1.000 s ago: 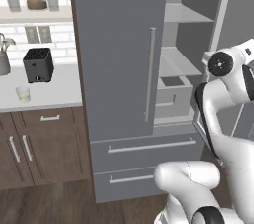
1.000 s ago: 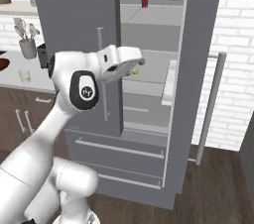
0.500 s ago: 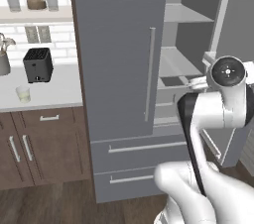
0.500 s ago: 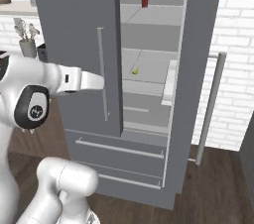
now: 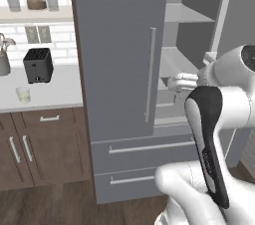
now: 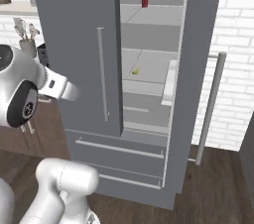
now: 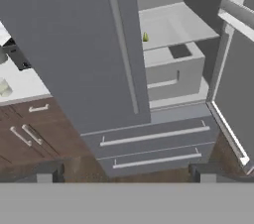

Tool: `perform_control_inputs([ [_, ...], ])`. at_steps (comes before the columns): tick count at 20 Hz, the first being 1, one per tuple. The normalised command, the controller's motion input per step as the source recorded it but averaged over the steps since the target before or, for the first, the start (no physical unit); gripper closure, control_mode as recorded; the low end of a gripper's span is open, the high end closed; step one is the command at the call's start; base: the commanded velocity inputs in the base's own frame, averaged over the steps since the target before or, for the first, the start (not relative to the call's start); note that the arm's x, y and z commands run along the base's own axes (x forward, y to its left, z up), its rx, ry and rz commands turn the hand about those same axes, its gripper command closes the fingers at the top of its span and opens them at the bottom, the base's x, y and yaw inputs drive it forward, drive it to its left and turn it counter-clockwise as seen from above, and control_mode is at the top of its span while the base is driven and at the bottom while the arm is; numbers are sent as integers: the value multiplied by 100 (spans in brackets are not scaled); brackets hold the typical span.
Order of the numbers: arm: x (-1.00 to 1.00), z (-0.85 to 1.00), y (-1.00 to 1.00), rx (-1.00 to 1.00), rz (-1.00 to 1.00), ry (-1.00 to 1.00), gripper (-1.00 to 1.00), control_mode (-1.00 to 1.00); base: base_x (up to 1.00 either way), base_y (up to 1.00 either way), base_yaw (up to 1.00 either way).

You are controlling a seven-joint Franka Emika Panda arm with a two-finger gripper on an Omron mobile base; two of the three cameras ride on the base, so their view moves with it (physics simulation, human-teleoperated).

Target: Grab a lemon wedge from the fridge and one ice cube from the ice bowl, and put them in the glass of lemonade.

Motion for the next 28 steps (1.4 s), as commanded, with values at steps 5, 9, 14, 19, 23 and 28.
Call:
perform_control_inputs([
  [5,24,0,7,24,18,0,-100,-100,0,0,0],
  [9,54,-13,0,-2,3,-9,-100,-100,0,0,0],
  [14,53,-21,0,-17,0,-13,-100,-100,0,0,0],
  [19,60,-4,0,-11,-1,-8,-100,-100,0,0,0],
  [23,69,0,0,-6,-7,0,-100,-100,0,0,0],
  [28,66,-1,-11,-3,-11,-3,-100,-100,0,0,0],
])
